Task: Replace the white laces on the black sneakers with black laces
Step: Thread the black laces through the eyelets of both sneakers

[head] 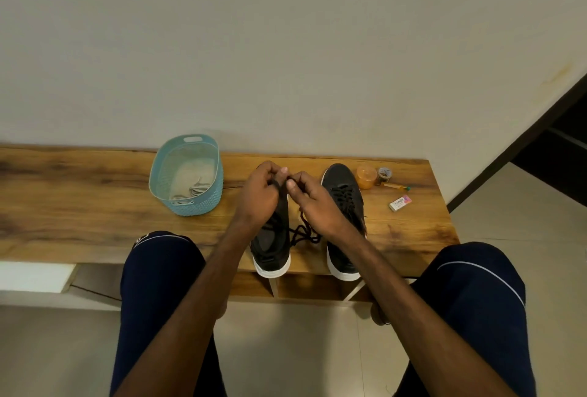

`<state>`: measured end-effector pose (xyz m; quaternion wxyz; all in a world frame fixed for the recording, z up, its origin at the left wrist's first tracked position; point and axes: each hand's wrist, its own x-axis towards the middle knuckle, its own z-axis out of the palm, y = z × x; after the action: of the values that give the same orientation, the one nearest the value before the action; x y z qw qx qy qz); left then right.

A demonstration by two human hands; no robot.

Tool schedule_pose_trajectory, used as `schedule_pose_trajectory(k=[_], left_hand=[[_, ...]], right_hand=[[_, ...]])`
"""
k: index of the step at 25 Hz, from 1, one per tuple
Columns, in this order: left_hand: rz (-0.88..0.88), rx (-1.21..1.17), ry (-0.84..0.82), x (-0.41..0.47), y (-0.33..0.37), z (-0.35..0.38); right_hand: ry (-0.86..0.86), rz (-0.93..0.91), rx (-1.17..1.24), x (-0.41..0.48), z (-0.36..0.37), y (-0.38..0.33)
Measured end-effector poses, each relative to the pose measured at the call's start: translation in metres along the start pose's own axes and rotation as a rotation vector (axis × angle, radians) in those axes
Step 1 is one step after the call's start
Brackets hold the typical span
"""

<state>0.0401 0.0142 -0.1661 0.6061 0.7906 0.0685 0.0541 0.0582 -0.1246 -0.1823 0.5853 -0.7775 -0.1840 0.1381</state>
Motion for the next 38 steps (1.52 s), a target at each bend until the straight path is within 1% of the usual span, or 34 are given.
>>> schedule_pose_trajectory(k=[1,4,5,6,7,8,9,10,11,13,14,15,16,18,19,20,22,24,25,28,29,30,31,32,33,36,37,38], left_hand=[[-0.069,-0.117,0.046,0.003,0.006,0.001],[-0.324,-0.711,0.172,0.032,0.036,-0.018],[-0.355,-0.835,0.24,0.047,0.049,-0.034],[-0.349,-0.902,0.32,0.061,0.062,-0.053],[-0.314,-0.899,0.402,0.073,0.074,-0.073],[-0.266,-0.822,0.474,0.081,0.083,-0.09],[-0.223,-0.667,0.518,0.086,0.087,-0.102],[-0.19,-0.459,0.514,0.087,0.088,-0.108],[-0.162,-0.243,0.458,0.084,0.084,-0.107],[-0.073,0.103,0.269,0.07,0.062,-0.096],[-0.017,0.213,0.164,0.06,0.048,-0.087],[0.033,0.276,0.045,0.049,0.037,-0.075],[0.054,0.294,-0.085,0.038,0.027,-0.062],[0.018,0.266,-0.346,0.021,0.018,-0.035],[-0.013,0.238,-0.442,0.015,0.016,-0.026],[-0.032,0.228,-0.491,0.012,0.015,-0.02],[-0.045,0.284,-0.476,0.014,0.017,-0.022],[-0.045,0.397,-0.387,0.021,0.022,-0.032],[-0.026,0.484,-0.311,0.026,0.025,-0.041],[0.042,0.825,0.058,0.043,0.037,-0.082],[0.054,0.912,0.116,0.047,0.04,-0.096],[0.056,0.961,0.125,0.049,0.041,-0.104],[0.05,0.969,0.101,0.049,0.042,-0.107],[0.048,0.925,0.062,0.049,0.042,-0.104],[0.051,0.82,0.025,0.049,0.042,-0.097],[0.002,0.278,-0.029,0.055,0.048,-0.06],[-0.011,0.149,-0.018,0.061,0.048,-0.045],[-0.018,0.099,0.0,0.065,0.047,-0.031]], right_hand=[[-0.047,0.02,0.062,0.0,0.007,-0.001],[-0.174,-0.03,0.163,-0.002,0.022,0.003],[-0.184,-0.055,0.154,-0.003,0.021,0.006],[-0.173,-0.07,0.135,-0.003,0.017,0.008],[-0.151,-0.079,0.121,-0.002,0.011,0.011],[-0.119,-0.087,0.109,-0.001,0.005,0.013],[-0.079,-0.098,0.098,0.001,-0.002,0.016],[-0.038,-0.109,0.088,0.003,-0.008,0.018],[-0.01,-0.112,0.09,0.005,-0.011,0.02],[0.002,-0.101,0.148,0.009,-0.013,0.019],[-0.009,-0.091,0.202,0.01,-0.013,0.017],[-0.027,-0.076,0.258,0.01,-0.013,0.015],[-0.049,-0.06,0.304,0.009,-0.014,0.014],[-0.094,-0.031,0.361,0.009,-0.017,0.013],[-0.111,-0.022,0.374,0.009,-0.019,0.012],[-0.124,-0.018,0.38,0.009,-0.02,0.012],[-0.151,-0.009,0.391,0.01,-0.023,0.012],[-0.196,0.015,0.391,0.009,-0.028,0.013],[-0.224,0.029,0.381,0.009,-0.032,0.013],[-0.264,0.059,0.28,0.008,-0.042,0.013],[-0.246,0.07,0.26,0.007,-0.046,0.015],[-0.217,0.079,0.258,0.007,-0.05,0.016],[-0.186,0.082,0.265,0.006,-0.052,0.016],[-0.155,0.081,0.271,0.006,-0.054,0.015],[-0.124,0.081,0.274,0.006,-0.055,0.014],[-0.065,0.084,0.278,0.004,-0.056,0.008],[-0.067,0.089,0.276,0.002,-0.057,0.007],[-0.076,0.098,0.264,0.0,-0.058,0.006]])
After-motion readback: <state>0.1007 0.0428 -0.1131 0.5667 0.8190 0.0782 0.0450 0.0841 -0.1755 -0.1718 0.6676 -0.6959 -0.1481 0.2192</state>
